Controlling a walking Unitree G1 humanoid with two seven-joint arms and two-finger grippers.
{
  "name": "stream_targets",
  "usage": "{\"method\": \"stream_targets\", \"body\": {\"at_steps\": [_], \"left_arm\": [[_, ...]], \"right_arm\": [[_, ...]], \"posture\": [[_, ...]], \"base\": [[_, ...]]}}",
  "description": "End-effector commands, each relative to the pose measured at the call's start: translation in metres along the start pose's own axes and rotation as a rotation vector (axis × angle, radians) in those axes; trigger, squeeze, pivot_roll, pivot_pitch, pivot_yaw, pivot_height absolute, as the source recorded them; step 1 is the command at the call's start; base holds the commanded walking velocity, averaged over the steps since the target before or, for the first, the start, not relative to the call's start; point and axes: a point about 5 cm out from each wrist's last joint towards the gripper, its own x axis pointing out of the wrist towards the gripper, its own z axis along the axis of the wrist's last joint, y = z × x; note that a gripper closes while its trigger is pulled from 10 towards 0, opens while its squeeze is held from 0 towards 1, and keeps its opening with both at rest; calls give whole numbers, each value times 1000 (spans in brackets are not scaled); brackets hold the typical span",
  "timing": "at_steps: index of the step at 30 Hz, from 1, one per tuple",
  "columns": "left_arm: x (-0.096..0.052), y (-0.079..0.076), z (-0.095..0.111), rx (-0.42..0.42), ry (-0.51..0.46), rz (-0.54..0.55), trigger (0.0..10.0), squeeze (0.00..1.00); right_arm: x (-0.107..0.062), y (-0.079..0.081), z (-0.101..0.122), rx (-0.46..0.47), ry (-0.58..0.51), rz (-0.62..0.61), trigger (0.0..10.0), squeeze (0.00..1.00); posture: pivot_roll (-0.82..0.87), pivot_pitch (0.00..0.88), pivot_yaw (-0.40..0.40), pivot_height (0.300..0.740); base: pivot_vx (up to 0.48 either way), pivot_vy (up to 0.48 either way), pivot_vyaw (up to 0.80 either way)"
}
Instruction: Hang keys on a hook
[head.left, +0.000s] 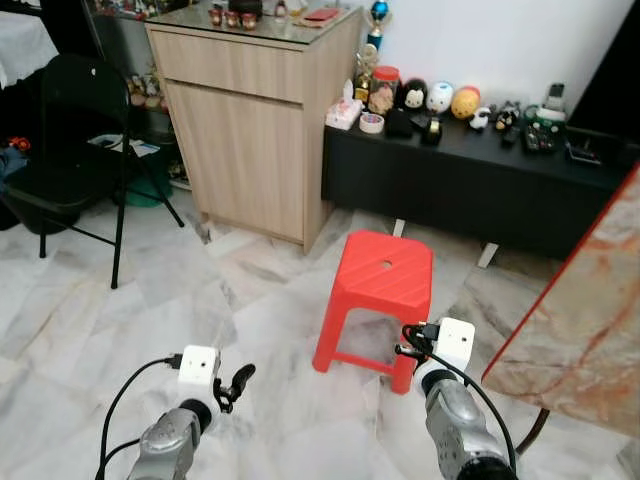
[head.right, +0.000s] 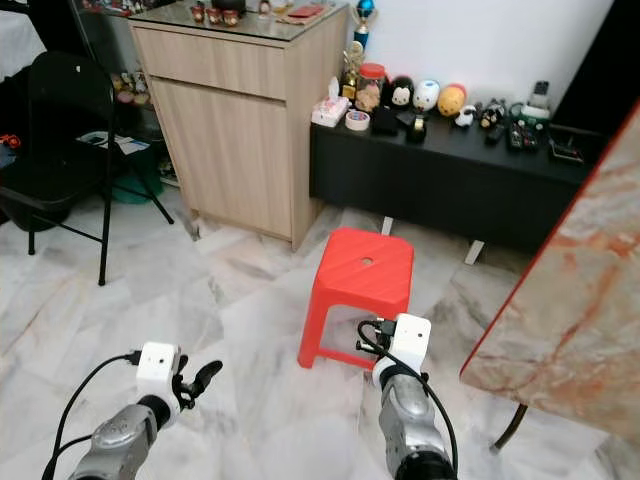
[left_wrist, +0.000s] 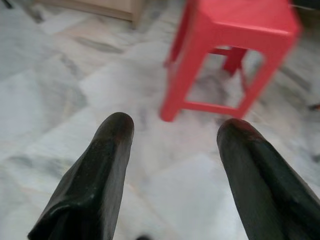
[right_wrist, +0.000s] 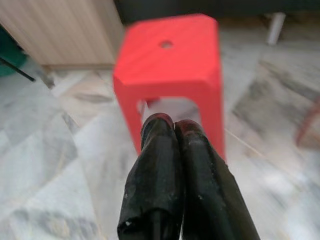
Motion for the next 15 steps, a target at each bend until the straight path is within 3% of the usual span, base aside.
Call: {"method": "stream_targets", "body": {"at_steps": [1, 8, 15], "left_arm": [[0, -1, 0, 26, 5, -18, 10000, 0], [0, -1, 2, 32, -1, -25, 10000, 0], [1, -4, 7, 52, -26, -53, 10000, 0]], "right_arm": [[1, 2, 3, 1, -9, 0, 10000, 0], [1, 5, 9, 1, -22, 7, 10000, 0], [2, 11, 17, -21, -39, 42, 10000, 0]], "posture": [[40, 18, -55, 740], [40, 16, -53, 740], [38, 11, -51, 740]], "base": [[-315, 0, 0], [-310, 0, 0], [0, 0, 0]]}}
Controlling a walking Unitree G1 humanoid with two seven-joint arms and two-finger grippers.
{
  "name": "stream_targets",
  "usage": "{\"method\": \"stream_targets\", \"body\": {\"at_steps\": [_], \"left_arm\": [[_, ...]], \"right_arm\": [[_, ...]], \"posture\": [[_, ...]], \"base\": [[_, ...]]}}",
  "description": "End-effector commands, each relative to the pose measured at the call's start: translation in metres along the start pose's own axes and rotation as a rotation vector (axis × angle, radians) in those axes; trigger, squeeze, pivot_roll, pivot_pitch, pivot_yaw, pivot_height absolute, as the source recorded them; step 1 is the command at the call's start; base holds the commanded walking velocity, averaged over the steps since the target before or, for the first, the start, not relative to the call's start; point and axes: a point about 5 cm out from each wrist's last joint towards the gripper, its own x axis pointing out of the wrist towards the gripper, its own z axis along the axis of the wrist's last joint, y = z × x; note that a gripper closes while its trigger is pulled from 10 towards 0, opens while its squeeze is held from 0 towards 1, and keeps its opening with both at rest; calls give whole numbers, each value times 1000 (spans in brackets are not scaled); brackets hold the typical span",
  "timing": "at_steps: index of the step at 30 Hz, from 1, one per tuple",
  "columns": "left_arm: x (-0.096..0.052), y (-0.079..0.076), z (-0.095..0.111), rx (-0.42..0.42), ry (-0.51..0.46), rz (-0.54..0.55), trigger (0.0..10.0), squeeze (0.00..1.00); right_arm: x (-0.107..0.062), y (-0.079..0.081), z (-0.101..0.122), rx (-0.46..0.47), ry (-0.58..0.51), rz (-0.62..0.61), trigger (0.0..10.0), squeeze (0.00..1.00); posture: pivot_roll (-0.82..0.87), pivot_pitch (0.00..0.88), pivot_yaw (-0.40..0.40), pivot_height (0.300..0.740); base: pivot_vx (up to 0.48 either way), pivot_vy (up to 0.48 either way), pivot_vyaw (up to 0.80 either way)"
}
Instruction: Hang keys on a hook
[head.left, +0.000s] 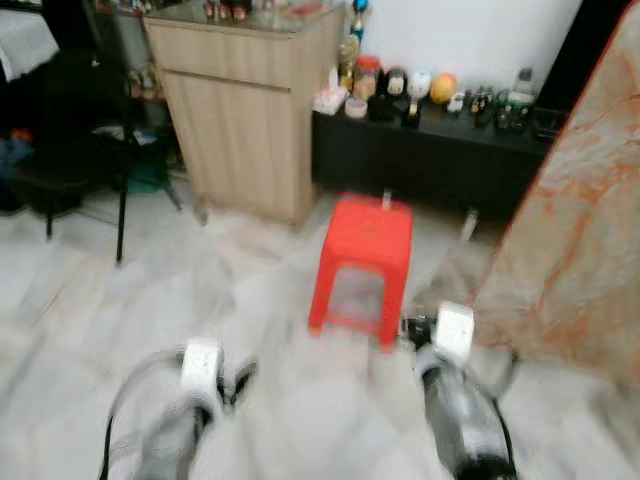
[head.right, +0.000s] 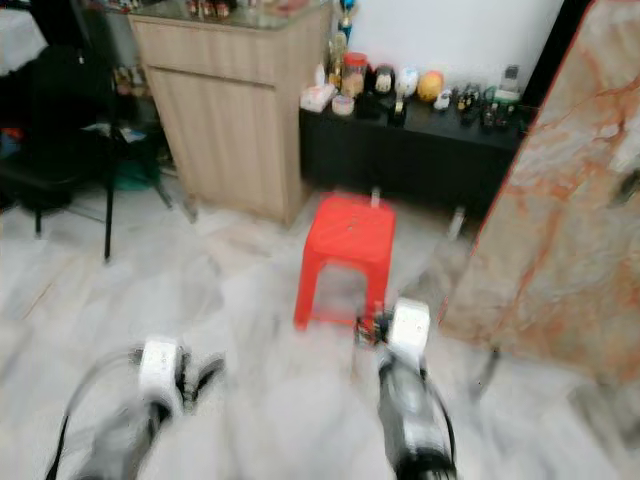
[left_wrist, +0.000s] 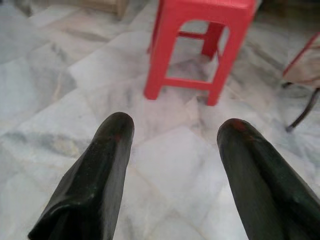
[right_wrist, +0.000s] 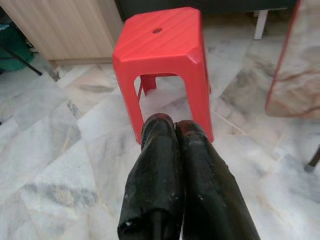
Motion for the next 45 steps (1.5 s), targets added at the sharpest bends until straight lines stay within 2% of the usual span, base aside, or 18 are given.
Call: {"method": "stream_targets", "body": {"at_steps": [1, 4, 10, 15, 19, 34, 45], "left_arm": [[3, 1, 11, 47, -29, -28, 10000, 0], [4, -2, 15, 65, -45, -53, 10000, 0], [10, -12, 38, 117, -116, -152, 10000, 0], [13, -18, 48, 130, -149, -186, 10000, 0], [15, -22, 56, 145, -175, -208, 10000, 0], [13, -29, 68, 152, -198, -274, 10000, 0], [10, -38, 77, 166, -207, -367, 10000, 0]], "right_arm": [[3, 7, 11, -11, -33, 28, 10000, 0], [3, 9, 16, -15, -43, 41, 10000, 0], [5, 10, 29, -18, -66, 51, 10000, 0], [6, 12, 35, -21, -78, 58, 10000, 0], [7, 15, 39, -16, -83, 66, 10000, 0], [3, 28, 55, -16, -101, 120, 10000, 0], [-2, 35, 66, -49, -111, 173, 10000, 0]], "posture": [[38, 11, -51, 740], [37, 3, -50, 740], [37, 0, -52, 740], [36, 0, -54, 740], [35, 2, -55, 740], [38, 18, -53, 740], [39, 21, -50, 740]], "base": [[0, 0, 0], [0, 0, 0], [0, 0, 0], [0, 0, 0], [0, 0, -800], [0, 0, -800], [0, 0, -73]]}}
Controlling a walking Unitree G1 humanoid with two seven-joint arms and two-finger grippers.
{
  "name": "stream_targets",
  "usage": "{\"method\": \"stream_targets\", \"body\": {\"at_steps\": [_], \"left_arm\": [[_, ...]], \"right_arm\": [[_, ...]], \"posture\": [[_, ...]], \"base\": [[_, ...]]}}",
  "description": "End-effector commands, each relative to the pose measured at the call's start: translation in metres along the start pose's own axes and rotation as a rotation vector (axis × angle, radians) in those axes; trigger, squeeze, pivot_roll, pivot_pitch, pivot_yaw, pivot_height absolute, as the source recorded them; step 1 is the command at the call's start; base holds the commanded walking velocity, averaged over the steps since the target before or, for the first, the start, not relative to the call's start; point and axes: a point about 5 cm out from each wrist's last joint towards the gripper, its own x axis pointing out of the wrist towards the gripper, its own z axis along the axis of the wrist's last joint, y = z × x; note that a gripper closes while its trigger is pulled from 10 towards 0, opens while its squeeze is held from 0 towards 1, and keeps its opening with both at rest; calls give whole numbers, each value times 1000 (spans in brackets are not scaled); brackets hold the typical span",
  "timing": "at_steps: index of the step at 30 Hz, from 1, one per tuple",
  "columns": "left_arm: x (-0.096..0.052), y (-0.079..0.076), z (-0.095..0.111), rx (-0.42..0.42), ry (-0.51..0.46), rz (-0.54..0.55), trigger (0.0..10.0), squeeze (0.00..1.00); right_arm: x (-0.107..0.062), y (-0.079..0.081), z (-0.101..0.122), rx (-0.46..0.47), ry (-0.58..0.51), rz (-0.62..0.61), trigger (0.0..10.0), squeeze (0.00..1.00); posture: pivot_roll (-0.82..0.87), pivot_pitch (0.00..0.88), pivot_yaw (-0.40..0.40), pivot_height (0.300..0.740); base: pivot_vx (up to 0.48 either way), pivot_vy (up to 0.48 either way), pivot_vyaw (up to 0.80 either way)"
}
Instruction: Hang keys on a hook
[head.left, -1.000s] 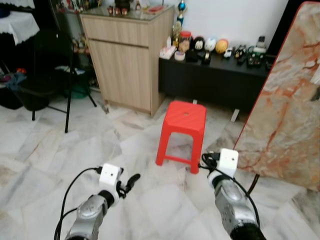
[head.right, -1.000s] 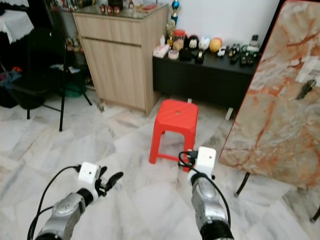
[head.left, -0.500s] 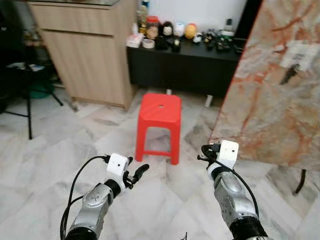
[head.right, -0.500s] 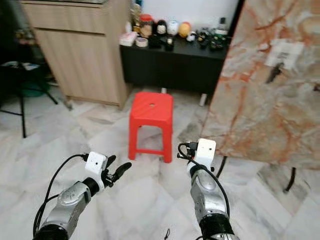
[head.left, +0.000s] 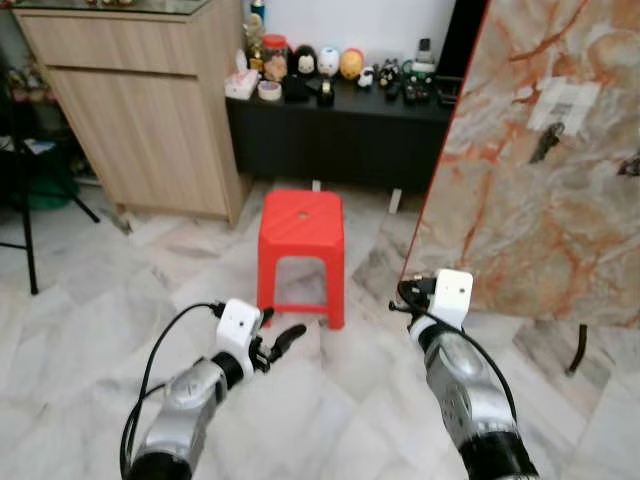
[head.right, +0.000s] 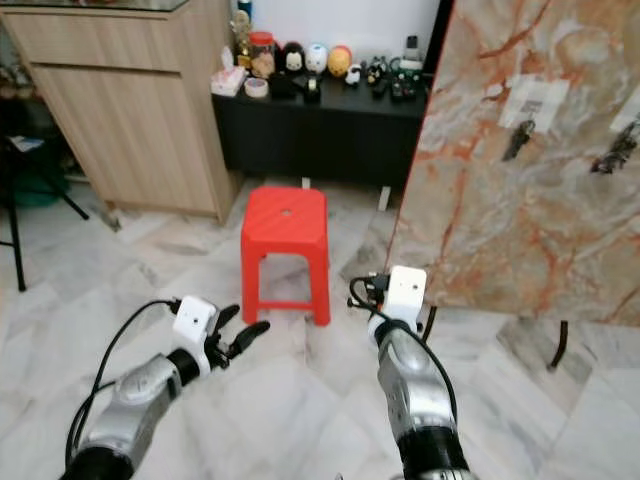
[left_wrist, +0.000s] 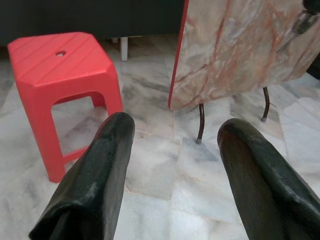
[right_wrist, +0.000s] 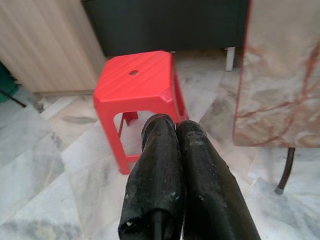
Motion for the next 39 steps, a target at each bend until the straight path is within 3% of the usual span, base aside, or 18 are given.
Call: {"method": "stream_targets", "body": {"at_steps": [1, 12, 19, 39], "left_arm": [[3, -7, 4, 2, -2, -48, 10000, 0], [4, -16, 12, 6, -1, -139, 10000, 0], [2, -13, 13, 34, -2, -108, 10000, 0], [2, -15, 13, 52, 7, -112, 10000, 0]], "right_arm": [[-2, 1, 5, -9, -9, 14, 10000, 0], [-5, 8, 14, -23, -9, 55, 10000, 0], [-6, 8, 14, -19, -2, 52, 10000, 0], [-7, 14, 22, -19, -6, 71, 10000, 0]], "posture": [[39, 21, -50, 740], [40, 22, -45, 740], [43, 23, -45, 740], [44, 21, -46, 740]], "base": [[0, 0, 0], [0, 0, -509], [0, 0, 0], [0, -186, -800]]}}
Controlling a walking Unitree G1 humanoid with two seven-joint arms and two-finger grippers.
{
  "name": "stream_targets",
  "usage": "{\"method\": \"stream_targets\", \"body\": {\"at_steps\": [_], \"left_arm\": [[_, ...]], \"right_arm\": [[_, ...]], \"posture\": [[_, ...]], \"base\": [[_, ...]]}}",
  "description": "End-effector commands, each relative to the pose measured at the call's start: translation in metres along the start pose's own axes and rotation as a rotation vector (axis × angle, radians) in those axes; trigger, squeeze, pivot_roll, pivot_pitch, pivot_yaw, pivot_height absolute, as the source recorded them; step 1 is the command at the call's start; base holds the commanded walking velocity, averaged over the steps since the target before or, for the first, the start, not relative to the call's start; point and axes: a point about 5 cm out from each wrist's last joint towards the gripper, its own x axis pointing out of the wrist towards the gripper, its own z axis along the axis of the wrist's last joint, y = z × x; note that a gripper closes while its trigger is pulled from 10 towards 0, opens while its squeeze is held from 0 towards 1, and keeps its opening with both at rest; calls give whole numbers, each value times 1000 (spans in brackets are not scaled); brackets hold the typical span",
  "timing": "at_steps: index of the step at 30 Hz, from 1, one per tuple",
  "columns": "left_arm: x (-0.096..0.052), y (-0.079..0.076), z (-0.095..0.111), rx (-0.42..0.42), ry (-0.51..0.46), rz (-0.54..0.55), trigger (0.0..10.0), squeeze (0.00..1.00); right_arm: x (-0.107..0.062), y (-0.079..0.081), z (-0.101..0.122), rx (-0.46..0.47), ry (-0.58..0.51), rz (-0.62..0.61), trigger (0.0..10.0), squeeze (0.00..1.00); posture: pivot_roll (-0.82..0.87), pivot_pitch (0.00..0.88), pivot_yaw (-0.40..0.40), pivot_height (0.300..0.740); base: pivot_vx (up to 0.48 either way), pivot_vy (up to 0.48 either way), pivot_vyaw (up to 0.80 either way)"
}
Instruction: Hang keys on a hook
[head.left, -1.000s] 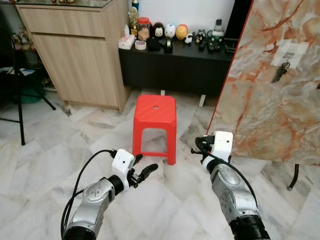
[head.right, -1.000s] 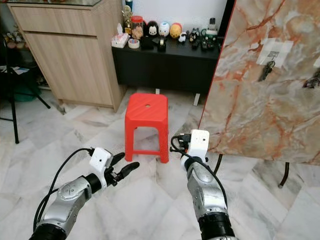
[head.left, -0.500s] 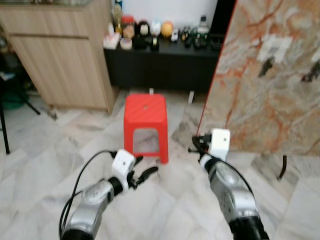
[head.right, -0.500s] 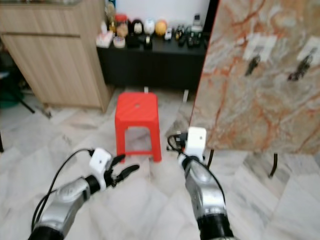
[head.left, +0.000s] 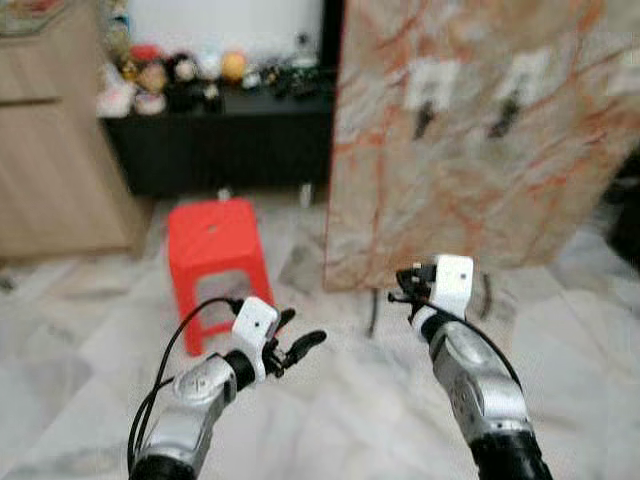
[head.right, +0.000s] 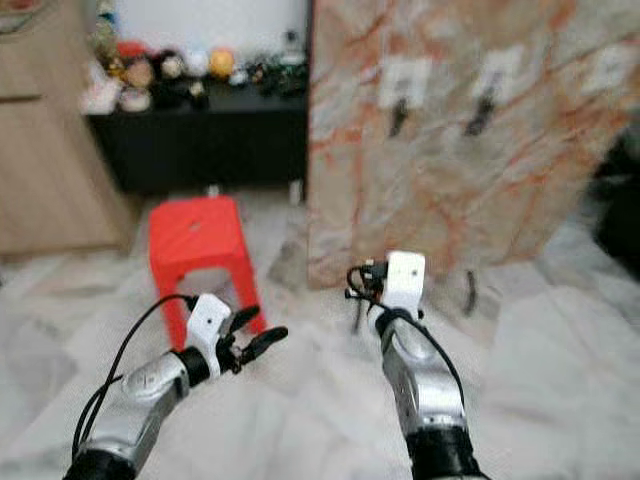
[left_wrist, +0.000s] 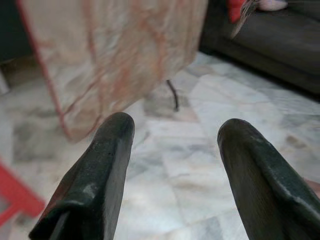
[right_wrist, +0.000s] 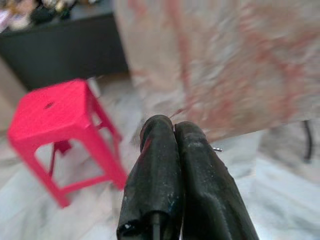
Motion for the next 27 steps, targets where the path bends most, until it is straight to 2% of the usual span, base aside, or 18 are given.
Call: {"method": "stream_targets", "body": {"at_steps": [1, 7, 15, 27], "left_arm": [[0, 0, 2, 15, -1, -2, 10000, 0], [1, -1, 2, 11, 1, -10, 10000, 0], [2, -4, 5, 13, -1, -41, 10000, 0], [8, -16, 28, 20, -53, -153, 10000, 0]], "right_arm": [[0, 4, 4, -1, -7, 16, 10000, 0], [0, 7, 6, -8, 0, 34, 10000, 0], [-3, 24, 13, -13, 9, 142, 10000, 0], [-13, 41, 24, -97, 25, 285, 10000, 0]], "posture": [[44, 21, -46, 740], [44, 21, -46, 740], [41, 19, -42, 740], [41, 34, -30, 740]], "base": [[0, 0, -800], [0, 0, -800], [0, 0, 0], [0, 0, 0]]}}
